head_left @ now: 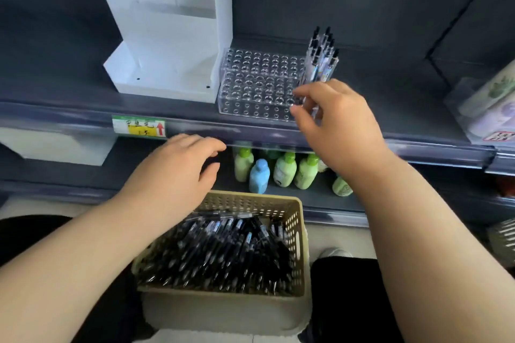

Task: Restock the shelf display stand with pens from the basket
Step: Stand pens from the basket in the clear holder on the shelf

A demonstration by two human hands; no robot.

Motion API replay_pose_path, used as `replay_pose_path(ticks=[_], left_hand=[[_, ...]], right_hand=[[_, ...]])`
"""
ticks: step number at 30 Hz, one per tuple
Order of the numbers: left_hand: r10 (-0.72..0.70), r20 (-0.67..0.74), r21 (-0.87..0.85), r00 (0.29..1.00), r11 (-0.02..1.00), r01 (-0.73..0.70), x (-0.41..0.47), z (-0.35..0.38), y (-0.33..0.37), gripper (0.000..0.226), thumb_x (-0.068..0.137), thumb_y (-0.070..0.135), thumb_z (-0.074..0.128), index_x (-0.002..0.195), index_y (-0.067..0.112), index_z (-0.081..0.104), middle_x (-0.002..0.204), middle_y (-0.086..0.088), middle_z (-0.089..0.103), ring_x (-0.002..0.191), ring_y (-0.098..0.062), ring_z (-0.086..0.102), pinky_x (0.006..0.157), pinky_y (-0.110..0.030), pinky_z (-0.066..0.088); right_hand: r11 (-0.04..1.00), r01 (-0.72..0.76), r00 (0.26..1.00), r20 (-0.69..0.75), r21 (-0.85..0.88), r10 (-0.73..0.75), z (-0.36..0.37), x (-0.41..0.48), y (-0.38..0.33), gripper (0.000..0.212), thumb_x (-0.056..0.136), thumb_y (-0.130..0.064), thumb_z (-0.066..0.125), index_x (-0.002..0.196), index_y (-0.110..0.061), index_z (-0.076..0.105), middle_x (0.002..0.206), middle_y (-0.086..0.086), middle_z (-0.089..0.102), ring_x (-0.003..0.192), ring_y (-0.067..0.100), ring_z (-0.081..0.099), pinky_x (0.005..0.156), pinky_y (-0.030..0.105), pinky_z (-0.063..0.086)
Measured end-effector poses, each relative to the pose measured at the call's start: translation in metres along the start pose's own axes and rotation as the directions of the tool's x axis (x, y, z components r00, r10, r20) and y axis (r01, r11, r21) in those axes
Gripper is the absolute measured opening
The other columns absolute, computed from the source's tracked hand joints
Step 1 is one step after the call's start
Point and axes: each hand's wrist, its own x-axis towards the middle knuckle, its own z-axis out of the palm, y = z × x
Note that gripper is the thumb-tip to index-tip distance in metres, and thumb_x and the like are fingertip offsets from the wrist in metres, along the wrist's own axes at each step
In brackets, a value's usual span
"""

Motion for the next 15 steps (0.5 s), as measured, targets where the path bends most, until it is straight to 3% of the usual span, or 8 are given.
replay_pose_path(ticks=[3, 7, 11, 15], left_hand=[[-0.083, 0.108, 0.026, 0.991, 0.996, 0.081, -0.038, 0.012, -0.019, 0.036, 0.093, 0.025, 0.049, 0.129, 0.026, 0.051, 0.119, 0.01, 0.057, 0.117, -0.01, 0.045, 0.094, -0.031, 0.044], [-0.163, 0.216, 0.084, 0.963, 0.985, 0.148, -0.064, 0.031, -0.041, 0.029, 0.093, 0.025, 0.048, 0.122, 0.025, 0.056, 0.117, 0.007, 0.057, 0.111, -0.015, 0.05, 0.09, -0.034, 0.046], [-0.199, 0.365, 0.151, 0.91, 0.977, 0.153, -0.072, 0.056, -0.045, 0.028, 0.093, 0.018, 0.046, 0.117, 0.025, 0.059, 0.117, 0.003, 0.057, 0.106, -0.02, 0.055, 0.089, -0.036, 0.048], [-0.256, 0.448, 0.264, 0.857, 0.953, 0.147, -0.068, 0.082, -0.046, 0.03, 0.091, 0.007, 0.044, 0.109, 0.023, 0.062, 0.113, -0.001, 0.059, 0.102, -0.024, 0.058, 0.081, -0.034, 0.049]], right_hand=[[0.998, 0.014, 0.967, 0.255, -0.061, 0.002, 0.021, -0.025, -0.014, 0.03, 0.091, -0.031, 0.055, 0.119, -0.021, 0.059, 0.104, 0.001, 0.059, 0.095, 0.021, 0.056, 0.082, 0.037, 0.049], [0.973, -0.041, 0.819, 0.55, -0.225, 0.162, 0.056, -0.058, -0.027, 0.028, 0.092, -0.032, 0.05, 0.116, -0.023, 0.059, 0.113, 0.003, 0.059, 0.105, 0.025, 0.056, 0.086, 0.036, 0.049], [0.922, -0.142, 0.638, 0.679, -0.361, 0.364, 0.098, -0.094, -0.032, 0.023, 0.09, -0.018, 0.048, 0.107, -0.009, 0.06, 0.109, 0.013, 0.063, 0.099, 0.032, 0.06, 0.081, 0.034, 0.051], [0.861, -0.372, 0.512, 0.698, -0.346, 0.501, 0.125, -0.13, -0.037, 0.029, 0.093, -0.008, 0.044, 0.118, -0.001, 0.057, 0.122, 0.017, 0.057, 0.114, 0.033, 0.054, 0.089, 0.033, 0.044]])
